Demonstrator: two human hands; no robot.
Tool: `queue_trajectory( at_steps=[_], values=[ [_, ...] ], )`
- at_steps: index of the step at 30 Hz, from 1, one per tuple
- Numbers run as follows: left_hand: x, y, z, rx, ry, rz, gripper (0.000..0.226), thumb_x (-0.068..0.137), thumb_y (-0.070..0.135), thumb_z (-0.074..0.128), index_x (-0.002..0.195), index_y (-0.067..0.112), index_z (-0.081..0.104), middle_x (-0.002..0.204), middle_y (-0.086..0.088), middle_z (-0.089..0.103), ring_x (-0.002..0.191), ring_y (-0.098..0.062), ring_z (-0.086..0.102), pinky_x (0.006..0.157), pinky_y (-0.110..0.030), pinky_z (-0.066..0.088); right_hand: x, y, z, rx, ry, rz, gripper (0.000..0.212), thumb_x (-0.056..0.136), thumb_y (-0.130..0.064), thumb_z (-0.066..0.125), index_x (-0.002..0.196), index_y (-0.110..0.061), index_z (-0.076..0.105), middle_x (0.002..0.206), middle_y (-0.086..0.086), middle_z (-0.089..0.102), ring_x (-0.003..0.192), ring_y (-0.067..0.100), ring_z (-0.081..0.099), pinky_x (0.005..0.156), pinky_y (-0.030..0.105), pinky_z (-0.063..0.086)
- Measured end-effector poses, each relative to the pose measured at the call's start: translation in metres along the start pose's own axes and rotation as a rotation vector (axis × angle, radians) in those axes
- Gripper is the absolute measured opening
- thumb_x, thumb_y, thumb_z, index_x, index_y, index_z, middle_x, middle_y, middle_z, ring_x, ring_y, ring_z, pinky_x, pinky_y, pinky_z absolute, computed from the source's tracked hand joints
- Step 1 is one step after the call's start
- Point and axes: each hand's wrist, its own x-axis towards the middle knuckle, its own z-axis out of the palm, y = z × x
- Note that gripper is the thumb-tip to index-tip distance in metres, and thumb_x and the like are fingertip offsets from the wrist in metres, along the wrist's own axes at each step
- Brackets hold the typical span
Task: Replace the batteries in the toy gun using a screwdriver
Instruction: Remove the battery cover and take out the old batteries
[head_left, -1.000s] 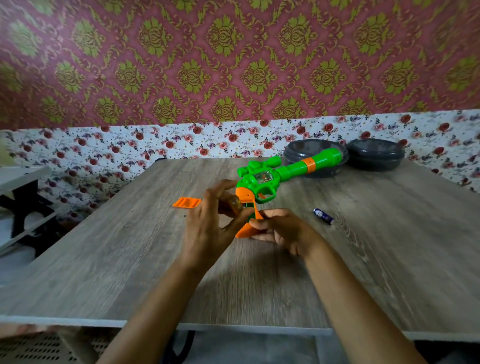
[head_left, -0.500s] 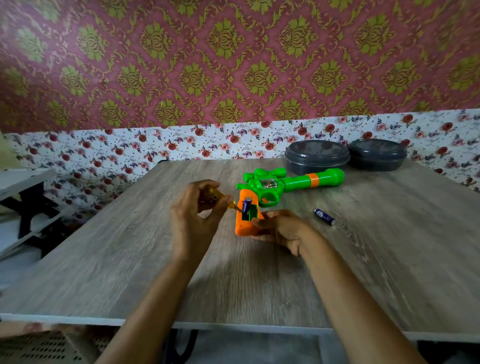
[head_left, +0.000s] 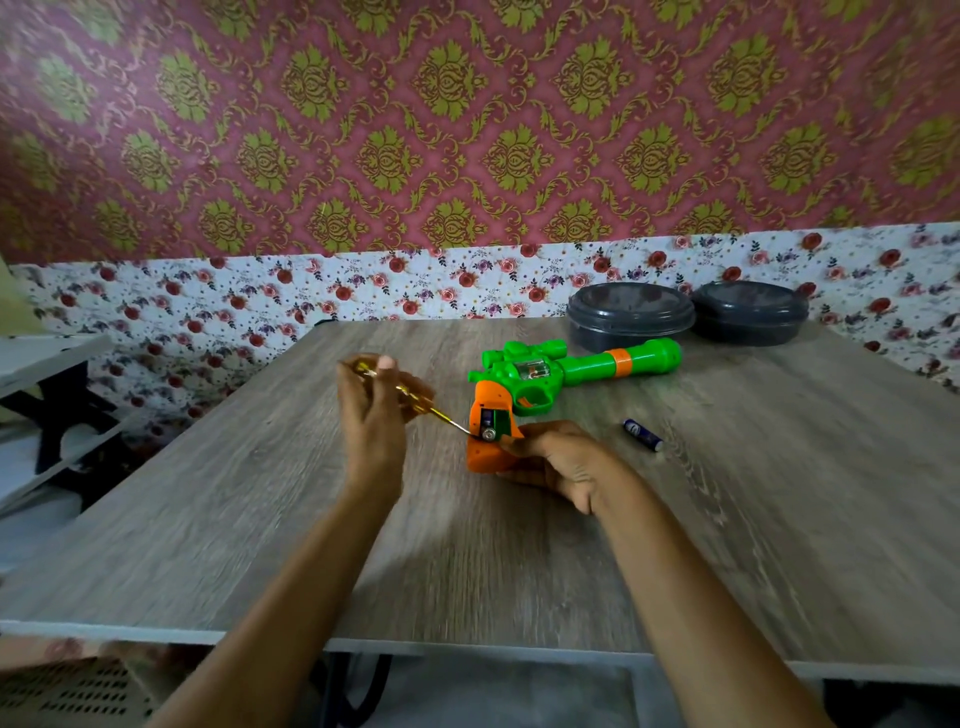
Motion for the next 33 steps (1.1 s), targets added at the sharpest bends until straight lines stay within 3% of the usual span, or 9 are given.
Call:
queue_trajectory(
  at_steps=[5,9,12,15,18,21,26,30,33],
  values=[
    [0.023,0.008,-0.001,0.105,0.181,-0.086,0.015,0.099,0.020,0.044,0.084,0.024,0.045,0.069,0.003,0.046,0.053,-0.009,0.046,0.048,-0.025,0.039,-0.002,-0.002,0.000,0.041,-0.021,0.000,0.017,0.086,0.006,0.054,0.077,-0.006,0.061,0.053,-0.005,0.068,0.065,0.011,0.062,0.055,0.021,0.055],
    [0.030,-0.011,0.005,0.456,-0.168,-0.452,0.026,0.094,0.034,0.053,0.097,0.010,0.062,0.083,-0.001,0.064,0.046,-0.008,0.039,0.039,-0.018,0.028,-0.005,-0.006,0.000,0.080,-0.021,0.000,0.023,0.085,0.008,0.053,0.107,0.003,0.059,0.081,0.007,0.069,0.074,0.014,0.065,0.055,0.022,0.057],
    [0.029,-0.027,0.012,0.416,-0.397,-0.615,0.038,0.089,0.047,0.056,0.094,0.011,0.067,0.072,0.002,0.069,0.049,-0.010,0.037,0.045,-0.019,0.029,-0.007,-0.007,0.000,0.157,-0.046,0.004,0.038,0.086,0.010,0.050,0.124,0.006,0.049,0.098,0.012,0.063,0.086,0.018,0.061,0.060,0.022,0.058],
    [0.035,-0.038,0.014,0.325,-0.499,-0.631,0.040,0.084,0.050,0.061,0.097,0.012,0.060,0.076,-0.012,0.052,0.056,-0.015,0.037,0.049,-0.023,0.027,-0.008,-0.007,0.004,0.219,-0.047,0.013,0.041,0.088,0.010,0.046,0.129,0.006,0.045,0.107,0.015,0.061,0.089,0.019,0.060,0.064,0.024,0.057],
    [0.036,-0.046,0.015,0.307,-0.421,-0.656,0.040,0.078,0.049,0.068,0.083,0.010,0.059,0.070,-0.012,0.053,0.052,-0.016,0.043,0.046,-0.021,0.031,-0.010,-0.007,0.013,0.337,0.001,0.030,0.041,0.092,0.009,0.039,0.133,0.006,0.041,0.102,0.014,0.060,0.092,0.021,0.059,0.065,0.026,0.057],
    [0.032,-0.051,0.021,0.287,-0.296,-0.640,0.031,0.087,0.035,0.064,0.068,0.016,0.049,0.052,-0.005,0.041,0.034,-0.010,0.033,0.034,-0.014,0.025,-0.013,-0.005,0.024,0.547,0.087,0.070,0.038,0.097,-0.004,0.037,0.133,0.006,0.040,0.098,0.020,0.057,0.107,0.032,0.056,0.089,0.044,0.044],
    [0.022,-0.043,0.030,0.440,-0.362,-0.278,0.033,0.088,0.031,0.063,0.068,0.007,0.052,0.054,-0.006,0.044,0.045,-0.013,0.038,0.042,-0.021,0.028,-0.019,-0.006,0.040,0.768,0.152,0.117,0.042,0.099,-0.028,0.029,0.127,-0.003,0.050,0.101,0.022,0.059,0.120,0.036,0.050,0.099,0.049,0.036],
    [0.004,-0.026,0.035,0.808,-0.404,0.324,0.016,0.087,0.026,0.065,0.087,0.011,0.069,0.066,-0.005,0.063,0.061,-0.017,0.057,0.056,-0.028,0.039,-0.022,-0.006,0.044,0.857,0.132,0.100,0.036,0.097,-0.023,0.027,0.095,-0.005,0.057,0.092,0.020,0.060,0.084,0.032,0.057,0.088,0.048,0.039],
    [-0.007,-0.019,0.037,0.878,-0.456,0.535,0.036,0.085,0.035,0.056,0.112,0.015,0.066,0.084,-0.012,0.072,0.076,-0.030,0.067,0.064,-0.035,0.051,-0.027,-0.005,0.040,0.876,0.127,0.108,0.035,0.096,-0.021,0.029,0.089,-0.003,0.058,0.085,0.019,0.060,0.077,0.030,0.056,0.074,0.043,0.045]
  ],
)
